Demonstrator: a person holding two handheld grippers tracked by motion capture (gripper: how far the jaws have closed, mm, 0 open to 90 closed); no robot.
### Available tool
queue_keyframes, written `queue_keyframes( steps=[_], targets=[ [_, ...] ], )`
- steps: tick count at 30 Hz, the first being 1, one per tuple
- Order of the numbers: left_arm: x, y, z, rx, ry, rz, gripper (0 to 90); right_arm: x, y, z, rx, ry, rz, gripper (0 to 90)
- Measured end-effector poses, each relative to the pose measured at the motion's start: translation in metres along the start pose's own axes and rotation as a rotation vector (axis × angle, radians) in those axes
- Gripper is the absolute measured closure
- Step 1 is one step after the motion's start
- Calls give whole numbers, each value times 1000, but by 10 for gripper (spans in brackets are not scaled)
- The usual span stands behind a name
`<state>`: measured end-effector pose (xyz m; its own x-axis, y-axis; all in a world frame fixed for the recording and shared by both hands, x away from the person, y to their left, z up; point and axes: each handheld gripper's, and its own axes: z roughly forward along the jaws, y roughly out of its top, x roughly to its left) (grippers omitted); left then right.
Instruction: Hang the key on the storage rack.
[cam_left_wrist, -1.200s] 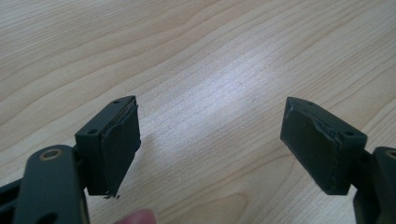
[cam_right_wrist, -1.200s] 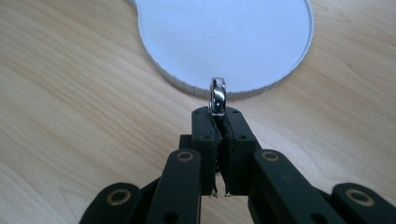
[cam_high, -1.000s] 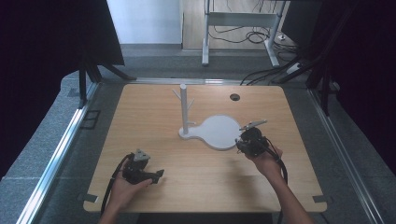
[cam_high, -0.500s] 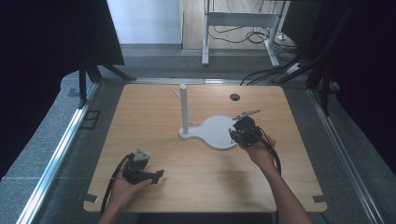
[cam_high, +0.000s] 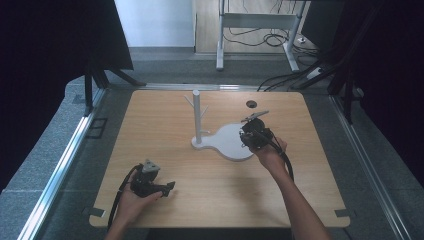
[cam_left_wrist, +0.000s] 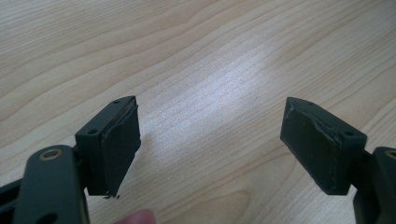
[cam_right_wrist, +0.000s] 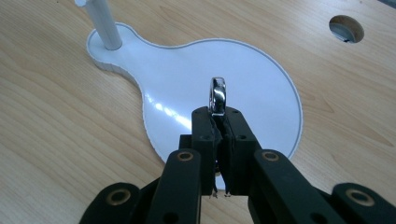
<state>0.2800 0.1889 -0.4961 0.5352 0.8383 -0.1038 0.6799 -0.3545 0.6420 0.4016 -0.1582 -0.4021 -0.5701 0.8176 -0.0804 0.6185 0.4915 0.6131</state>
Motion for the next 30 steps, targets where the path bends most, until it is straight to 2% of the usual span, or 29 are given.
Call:
queue_keyframes(
  steps=[15,26,30],
  targets=[
    [1,0,0,3,-4,-1,205,7,15,9,-6,-29,-21,846],
    [1,-1,0,0,-7,-5,205,14,38,9,-49,-41,-44,846],
    [1,-1,0,-2,-9,-8,205,18,47,14,-55,-40,-54,846]
  ],
)
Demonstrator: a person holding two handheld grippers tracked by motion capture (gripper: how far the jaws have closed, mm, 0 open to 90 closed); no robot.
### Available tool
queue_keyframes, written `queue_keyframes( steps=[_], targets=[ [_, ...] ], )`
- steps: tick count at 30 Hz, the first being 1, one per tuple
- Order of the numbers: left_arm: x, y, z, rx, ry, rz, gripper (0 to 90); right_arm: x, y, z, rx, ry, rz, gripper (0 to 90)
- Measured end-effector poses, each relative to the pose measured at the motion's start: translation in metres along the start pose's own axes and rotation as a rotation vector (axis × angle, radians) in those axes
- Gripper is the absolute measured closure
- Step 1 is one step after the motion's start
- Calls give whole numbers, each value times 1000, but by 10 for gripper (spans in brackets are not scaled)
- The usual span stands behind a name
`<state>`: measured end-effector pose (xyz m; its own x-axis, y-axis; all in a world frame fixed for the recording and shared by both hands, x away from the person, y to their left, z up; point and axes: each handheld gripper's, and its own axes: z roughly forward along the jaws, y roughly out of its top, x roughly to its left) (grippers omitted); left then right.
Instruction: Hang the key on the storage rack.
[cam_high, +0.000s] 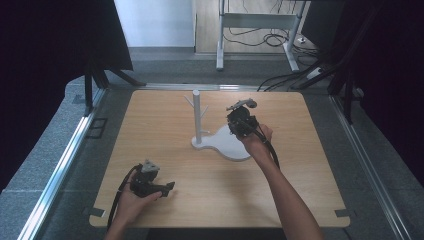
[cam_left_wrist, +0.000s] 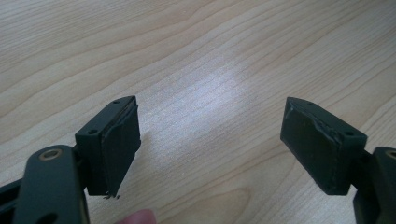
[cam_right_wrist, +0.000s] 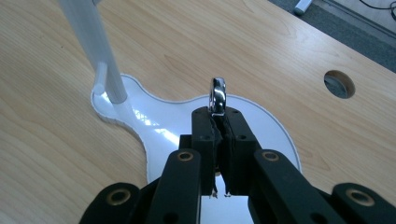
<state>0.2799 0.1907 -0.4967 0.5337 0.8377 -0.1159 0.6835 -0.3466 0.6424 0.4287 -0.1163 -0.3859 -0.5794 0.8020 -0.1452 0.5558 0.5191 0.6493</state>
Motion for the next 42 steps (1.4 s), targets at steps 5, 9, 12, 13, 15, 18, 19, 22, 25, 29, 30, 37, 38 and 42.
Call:
queue_keyframes(
  steps=[5,9,12,13,15,18,19,22,25,29,30,37,38,42],
  targets=[
    [0,-1,0,0,0,-3,205,3,6,5,3,1,-11,846],
    [0,-1,1,5,-1,-6,205,6,10,11,4,11,-15,846],
    [0,-1,0,2,-3,-9,205,8,12,13,1,14,-15,846],
    [0,-1,0,2,-3,-9,205,8,12,13,1,14,-15,846],
    [1,-1,0,2,-3,-9,205,9,13,15,3,9,-18,846],
    [0,-1,0,2,-4,-10,205,9,15,16,-1,8,-18,846],
    [0,-1,0,2,-5,-11,205,9,16,16,-1,6,-22,846],
    [0,-2,-1,0,-6,-12,205,11,22,17,-8,3,-26,846],
    [1,-2,-1,-6,-6,-14,207,12,28,19,-14,5,-30,846],
    [3,-2,-1,-6,-7,-17,207,13,35,21,-19,4,-31,846],
    [3,-2,-1,-5,-6,-16,207,13,37,22,-21,5,-31,846],
    [5,-3,-2,-13,-7,-18,209,16,47,30,-28,2,-37,846],
    [5,-3,-3,-14,-7,-18,209,17,49,31,-28,1,-41,846],
    [6,-3,-3,-13,-7,-20,209,17,52,33,-31,-4,-44,846]
  ],
)
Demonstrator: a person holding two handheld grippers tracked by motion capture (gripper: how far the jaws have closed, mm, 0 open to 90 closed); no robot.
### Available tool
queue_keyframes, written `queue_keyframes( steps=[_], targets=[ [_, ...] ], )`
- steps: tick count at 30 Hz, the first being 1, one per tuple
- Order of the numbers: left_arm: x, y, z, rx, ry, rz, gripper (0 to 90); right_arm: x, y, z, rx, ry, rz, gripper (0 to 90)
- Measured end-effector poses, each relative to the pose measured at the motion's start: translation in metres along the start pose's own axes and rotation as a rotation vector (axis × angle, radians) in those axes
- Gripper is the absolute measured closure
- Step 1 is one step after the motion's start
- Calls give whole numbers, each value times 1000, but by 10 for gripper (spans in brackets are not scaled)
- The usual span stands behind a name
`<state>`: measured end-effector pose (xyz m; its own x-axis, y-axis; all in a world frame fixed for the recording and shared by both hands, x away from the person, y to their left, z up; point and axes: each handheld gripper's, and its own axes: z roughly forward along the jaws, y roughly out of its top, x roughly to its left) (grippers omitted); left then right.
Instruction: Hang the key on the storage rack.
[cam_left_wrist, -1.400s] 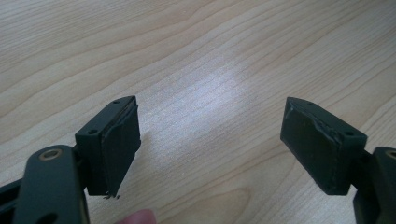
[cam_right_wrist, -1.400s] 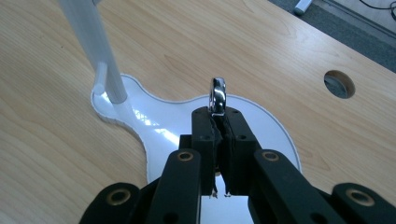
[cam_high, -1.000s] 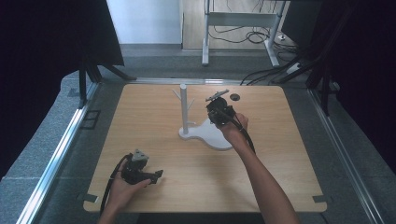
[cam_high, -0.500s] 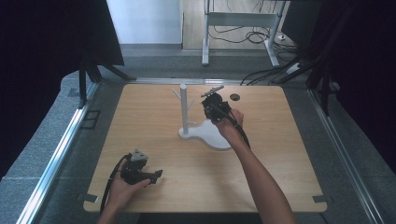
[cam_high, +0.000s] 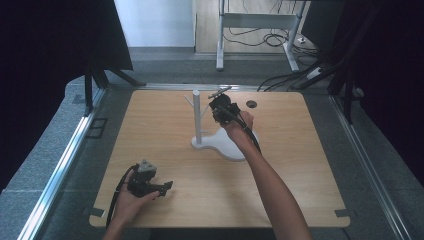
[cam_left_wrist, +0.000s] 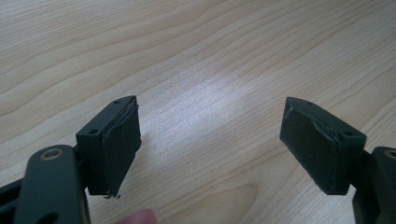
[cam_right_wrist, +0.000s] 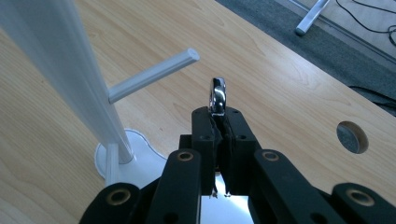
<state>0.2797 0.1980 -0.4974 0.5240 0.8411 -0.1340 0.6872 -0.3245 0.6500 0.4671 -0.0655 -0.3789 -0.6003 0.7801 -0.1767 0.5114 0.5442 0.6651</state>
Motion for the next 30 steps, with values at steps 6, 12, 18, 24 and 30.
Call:
queue_keyframes(
  steps=[6,12,18,24,30],
  targets=[
    [0,0,1,3,0,1,208,-1,2,0,-6,-3,6,846],
    [-1,0,1,5,0,2,208,-2,3,1,-10,-3,9,846],
    [1,-1,2,9,3,-4,209,-2,7,2,-17,-7,3,846],
    [1,-1,2,9,2,-3,208,2,11,1,-22,-12,-11,846],
    [1,-1,2,9,3,-3,209,4,13,4,-26,-25,-21,846]
  ],
)
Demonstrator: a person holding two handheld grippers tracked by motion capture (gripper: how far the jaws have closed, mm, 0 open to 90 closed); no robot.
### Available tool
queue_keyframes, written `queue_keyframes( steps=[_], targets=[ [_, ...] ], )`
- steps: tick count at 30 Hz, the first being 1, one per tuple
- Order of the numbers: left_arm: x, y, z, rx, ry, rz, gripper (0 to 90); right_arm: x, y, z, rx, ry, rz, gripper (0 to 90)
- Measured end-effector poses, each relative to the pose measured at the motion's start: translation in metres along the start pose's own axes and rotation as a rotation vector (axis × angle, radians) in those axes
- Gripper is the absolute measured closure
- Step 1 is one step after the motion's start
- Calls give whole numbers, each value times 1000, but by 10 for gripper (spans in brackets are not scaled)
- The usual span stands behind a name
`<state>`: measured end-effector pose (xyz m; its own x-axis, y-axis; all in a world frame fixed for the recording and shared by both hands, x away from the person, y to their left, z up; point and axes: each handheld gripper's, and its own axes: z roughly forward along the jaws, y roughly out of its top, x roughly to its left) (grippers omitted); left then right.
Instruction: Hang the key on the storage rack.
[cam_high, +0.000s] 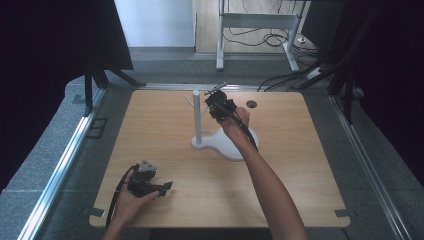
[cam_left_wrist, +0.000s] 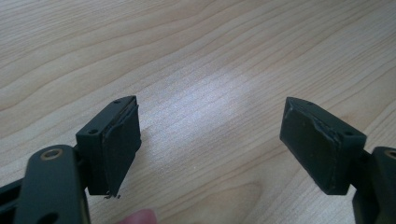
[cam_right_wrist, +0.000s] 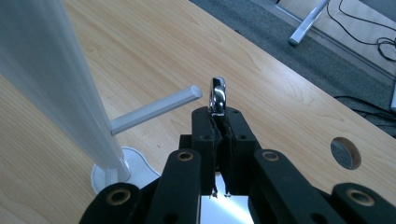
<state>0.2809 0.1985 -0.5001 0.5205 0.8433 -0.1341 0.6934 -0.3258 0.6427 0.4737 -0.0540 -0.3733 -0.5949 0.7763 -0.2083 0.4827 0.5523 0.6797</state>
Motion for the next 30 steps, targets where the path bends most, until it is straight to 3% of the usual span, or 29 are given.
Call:
queue_keyframes(
  steps=[30],
  targets=[
    [1,-1,3,18,3,0,208,14,0,1,-1,-29,-30,841]
  ],
)
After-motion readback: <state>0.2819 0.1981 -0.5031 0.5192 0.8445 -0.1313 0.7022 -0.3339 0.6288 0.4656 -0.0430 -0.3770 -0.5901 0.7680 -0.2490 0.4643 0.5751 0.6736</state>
